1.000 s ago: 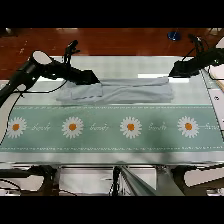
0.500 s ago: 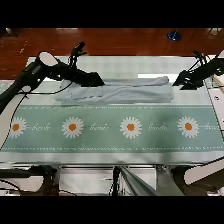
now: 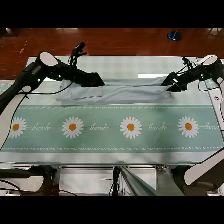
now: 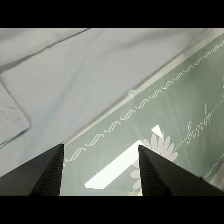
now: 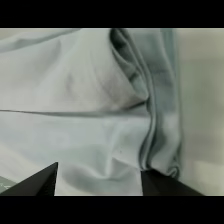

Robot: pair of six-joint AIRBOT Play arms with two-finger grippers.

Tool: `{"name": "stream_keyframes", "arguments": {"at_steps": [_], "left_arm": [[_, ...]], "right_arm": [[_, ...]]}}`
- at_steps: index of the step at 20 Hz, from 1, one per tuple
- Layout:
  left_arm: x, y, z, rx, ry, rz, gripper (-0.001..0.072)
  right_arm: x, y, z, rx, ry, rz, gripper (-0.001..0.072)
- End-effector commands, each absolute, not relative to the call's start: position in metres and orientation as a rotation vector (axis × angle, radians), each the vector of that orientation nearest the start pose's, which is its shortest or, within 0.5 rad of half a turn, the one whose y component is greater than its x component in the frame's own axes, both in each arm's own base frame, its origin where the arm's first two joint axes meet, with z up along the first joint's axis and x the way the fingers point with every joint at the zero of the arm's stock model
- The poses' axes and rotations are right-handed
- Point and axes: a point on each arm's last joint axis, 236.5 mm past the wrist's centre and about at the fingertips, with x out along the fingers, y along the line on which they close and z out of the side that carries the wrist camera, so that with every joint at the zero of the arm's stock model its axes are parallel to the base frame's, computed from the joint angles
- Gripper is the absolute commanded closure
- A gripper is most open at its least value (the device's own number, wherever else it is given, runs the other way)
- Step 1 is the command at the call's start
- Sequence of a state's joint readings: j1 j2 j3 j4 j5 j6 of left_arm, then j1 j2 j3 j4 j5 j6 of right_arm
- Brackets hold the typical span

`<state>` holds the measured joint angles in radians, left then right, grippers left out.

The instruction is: Fold the shirts.

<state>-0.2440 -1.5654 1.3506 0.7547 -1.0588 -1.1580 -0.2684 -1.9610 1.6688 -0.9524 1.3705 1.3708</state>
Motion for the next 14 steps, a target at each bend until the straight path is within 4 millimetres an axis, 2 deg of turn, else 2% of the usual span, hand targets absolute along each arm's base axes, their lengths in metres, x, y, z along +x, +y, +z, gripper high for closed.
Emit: {"name": "stream_keyframes", "arguments": {"at_steps": [1,3,5,7,8,10,14], "left_arm": [[0.417,-0.259,0.026,-0.305,1.137,-0.798,0.0167],[0.417,-0.258,0.026,-0.303,1.137,-0.797,0.0167],[0.417,-0.256,0.024,-0.289,1.139,-0.792,0.0167],[0.417,-0.256,0.024,-0.288,1.139,-0.791,0.0167],[0.417,-0.256,0.024,-0.288,1.139,-0.791,0.0167],[0.417,-0.256,0.024,-0.289,1.139,-0.791,0.0167],[0.418,-0.256,0.024,-0.289,1.139,-0.791,0.0167]], "right_arm": [[0.478,0.012,-0.082,0.644,1.454,0.326,0.0121],[0.472,0.010,-0.070,0.607,1.451,0.359,0.0122],[0.474,-0.003,-0.050,0.571,1.402,0.341,0.0122],[0.480,-0.029,-0.033,0.537,1.337,0.273,0.0122],[0.481,-0.044,-0.032,0.533,1.322,0.215,0.0122],[0.479,-0.062,-0.039,0.543,1.331,0.154,0.0122],[0.480,-0.061,-0.066,0.569,1.369,0.149,0.0121]]}}
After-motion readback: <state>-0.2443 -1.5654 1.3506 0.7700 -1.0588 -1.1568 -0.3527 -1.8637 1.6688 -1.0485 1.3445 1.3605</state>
